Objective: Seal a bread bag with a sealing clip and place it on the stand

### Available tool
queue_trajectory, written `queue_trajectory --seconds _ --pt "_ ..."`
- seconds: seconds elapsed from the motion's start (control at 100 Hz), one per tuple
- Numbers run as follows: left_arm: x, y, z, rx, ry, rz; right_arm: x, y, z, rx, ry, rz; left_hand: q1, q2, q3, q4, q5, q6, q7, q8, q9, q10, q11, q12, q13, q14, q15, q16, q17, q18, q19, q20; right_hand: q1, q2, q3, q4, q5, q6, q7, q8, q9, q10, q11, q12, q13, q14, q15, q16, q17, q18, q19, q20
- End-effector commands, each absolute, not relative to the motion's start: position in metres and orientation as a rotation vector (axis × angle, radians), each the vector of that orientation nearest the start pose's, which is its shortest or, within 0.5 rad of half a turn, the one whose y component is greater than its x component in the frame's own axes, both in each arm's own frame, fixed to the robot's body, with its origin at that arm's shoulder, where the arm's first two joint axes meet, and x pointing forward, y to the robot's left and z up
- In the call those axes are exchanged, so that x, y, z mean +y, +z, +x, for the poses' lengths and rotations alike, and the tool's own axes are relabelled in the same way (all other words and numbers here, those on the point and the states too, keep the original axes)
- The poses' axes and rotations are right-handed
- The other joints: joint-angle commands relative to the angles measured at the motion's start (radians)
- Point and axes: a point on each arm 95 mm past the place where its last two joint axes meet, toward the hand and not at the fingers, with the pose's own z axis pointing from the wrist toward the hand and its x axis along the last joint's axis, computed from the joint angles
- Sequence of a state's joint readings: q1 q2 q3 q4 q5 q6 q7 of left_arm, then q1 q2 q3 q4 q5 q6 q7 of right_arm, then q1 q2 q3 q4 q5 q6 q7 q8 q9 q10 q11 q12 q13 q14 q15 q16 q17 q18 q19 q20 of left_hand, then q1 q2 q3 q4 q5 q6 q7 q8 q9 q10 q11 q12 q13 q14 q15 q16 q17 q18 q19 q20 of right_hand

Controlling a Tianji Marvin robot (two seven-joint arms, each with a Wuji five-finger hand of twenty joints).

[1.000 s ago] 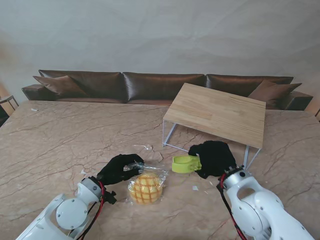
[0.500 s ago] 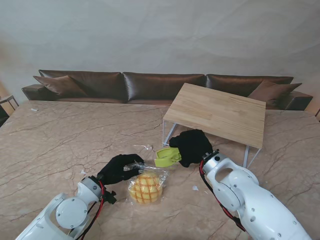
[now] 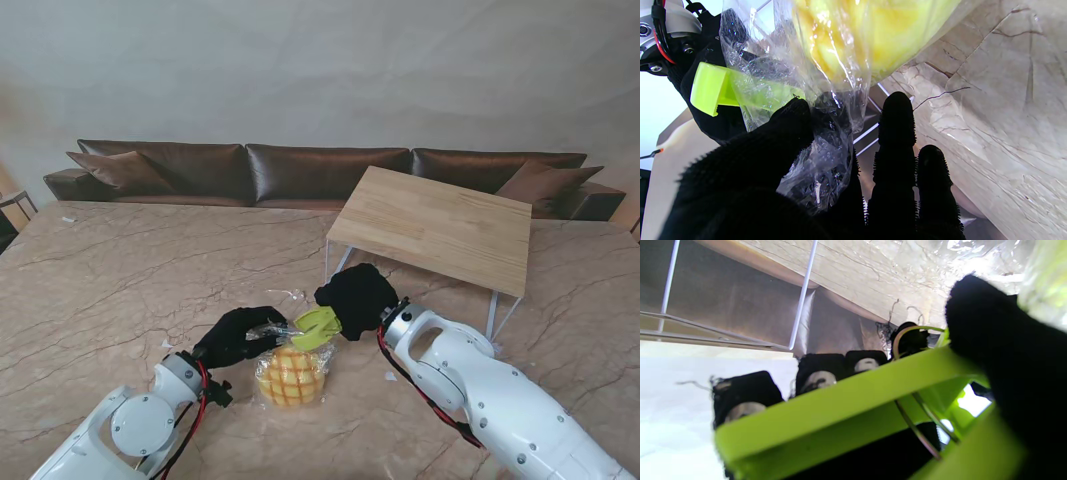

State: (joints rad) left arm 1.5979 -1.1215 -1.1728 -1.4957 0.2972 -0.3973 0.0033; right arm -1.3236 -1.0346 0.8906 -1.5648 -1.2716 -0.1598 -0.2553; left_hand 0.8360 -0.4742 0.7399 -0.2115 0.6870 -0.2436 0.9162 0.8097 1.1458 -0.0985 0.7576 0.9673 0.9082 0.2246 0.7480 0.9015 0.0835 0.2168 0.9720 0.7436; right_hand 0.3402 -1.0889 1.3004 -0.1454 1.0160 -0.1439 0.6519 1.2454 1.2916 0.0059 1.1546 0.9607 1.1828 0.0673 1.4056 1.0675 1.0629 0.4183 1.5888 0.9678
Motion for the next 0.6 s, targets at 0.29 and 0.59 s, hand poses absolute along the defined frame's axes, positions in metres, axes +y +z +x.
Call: queue_trajectory --seconds 0.29,0.59 --pt "-0.029 -0.359 0.371 1.258 -2.229 -1.721 0.105 -0.299 0.409 1.777 1.586 0.351 0.029 0.049 0.035 0.003 0.041 -0.084 0.08 0.07 0.024 -0.089 0.031 0.011 0.012 -0.011 0.005 0.011 -0.001 0.005 0.016 0.015 0.209 0.087 0.077 0.018 0.303 -0.425 0.868 0.093 0.155 0.009 0.442 0.089 0.126 -0.057 0.441 0.137 0.115 -0.032 0.505 0.108" --pt "-0.028 -0.359 0.37 1.26 -2.232 -1.724 0.119 -0.304 0.408 1.775 1.524 0.238 0.032 0.05 0.031 0.004 0.042 -0.082 0.079 0.078 0.023 -0.091 0.034 0.012 0.012 -0.01 0.004 0.011 0.001 0.006 0.019 0.017 0.17 0.048 0.081 -0.003 0.297 -0.461 0.844 0.112 0.153 -0.024 0.426 0.095 0.127 -0.073 0.435 0.123 0.114 -0.044 0.493 0.084"
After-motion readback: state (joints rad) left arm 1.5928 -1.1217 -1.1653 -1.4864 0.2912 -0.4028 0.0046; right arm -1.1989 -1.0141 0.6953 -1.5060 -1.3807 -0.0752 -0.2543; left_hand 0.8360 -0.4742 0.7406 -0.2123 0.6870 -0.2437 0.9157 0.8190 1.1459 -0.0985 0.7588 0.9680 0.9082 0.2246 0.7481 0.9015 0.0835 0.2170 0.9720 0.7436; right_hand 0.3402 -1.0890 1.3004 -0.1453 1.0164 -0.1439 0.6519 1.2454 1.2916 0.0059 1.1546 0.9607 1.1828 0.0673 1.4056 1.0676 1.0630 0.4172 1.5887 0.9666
